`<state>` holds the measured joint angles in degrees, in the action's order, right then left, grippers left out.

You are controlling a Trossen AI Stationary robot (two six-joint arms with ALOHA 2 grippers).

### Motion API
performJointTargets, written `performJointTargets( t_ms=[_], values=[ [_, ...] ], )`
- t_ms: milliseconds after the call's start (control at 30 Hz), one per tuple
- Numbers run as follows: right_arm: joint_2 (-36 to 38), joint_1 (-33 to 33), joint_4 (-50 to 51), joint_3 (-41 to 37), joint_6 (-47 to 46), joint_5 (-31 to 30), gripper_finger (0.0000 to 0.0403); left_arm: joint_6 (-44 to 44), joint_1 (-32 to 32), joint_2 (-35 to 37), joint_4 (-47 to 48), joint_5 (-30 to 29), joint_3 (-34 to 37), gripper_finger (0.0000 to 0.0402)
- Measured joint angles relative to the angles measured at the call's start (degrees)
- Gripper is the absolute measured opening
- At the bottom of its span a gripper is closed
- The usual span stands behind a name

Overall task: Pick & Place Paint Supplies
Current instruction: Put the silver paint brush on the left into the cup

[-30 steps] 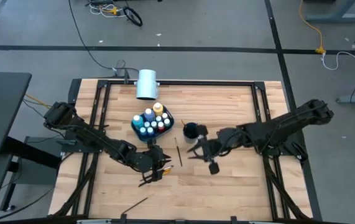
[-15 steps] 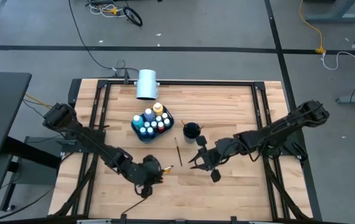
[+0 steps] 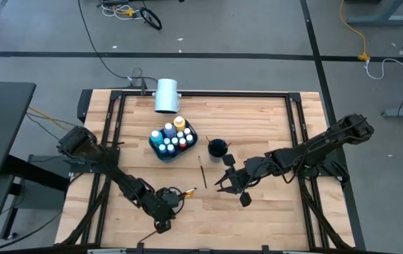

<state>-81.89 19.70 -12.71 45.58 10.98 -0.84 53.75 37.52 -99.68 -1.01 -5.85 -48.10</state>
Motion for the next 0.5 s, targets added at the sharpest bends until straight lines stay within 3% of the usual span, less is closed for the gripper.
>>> performJointTargets(
  t_ms=[333,500],
  values=[
    [0.04,-0.26,1.51,0.00,0.66,-0.08,0.0109,-1.00,2.15,-0.81,-1.30,-3.87,-0.04,0.0066],
    [0.04,-0.26,1.60,0.00,0.66,-0.16,0.0109,-11.27,2.12,-0.79,-1.22,-13.95,-0.06,0.0066]
  ],
)
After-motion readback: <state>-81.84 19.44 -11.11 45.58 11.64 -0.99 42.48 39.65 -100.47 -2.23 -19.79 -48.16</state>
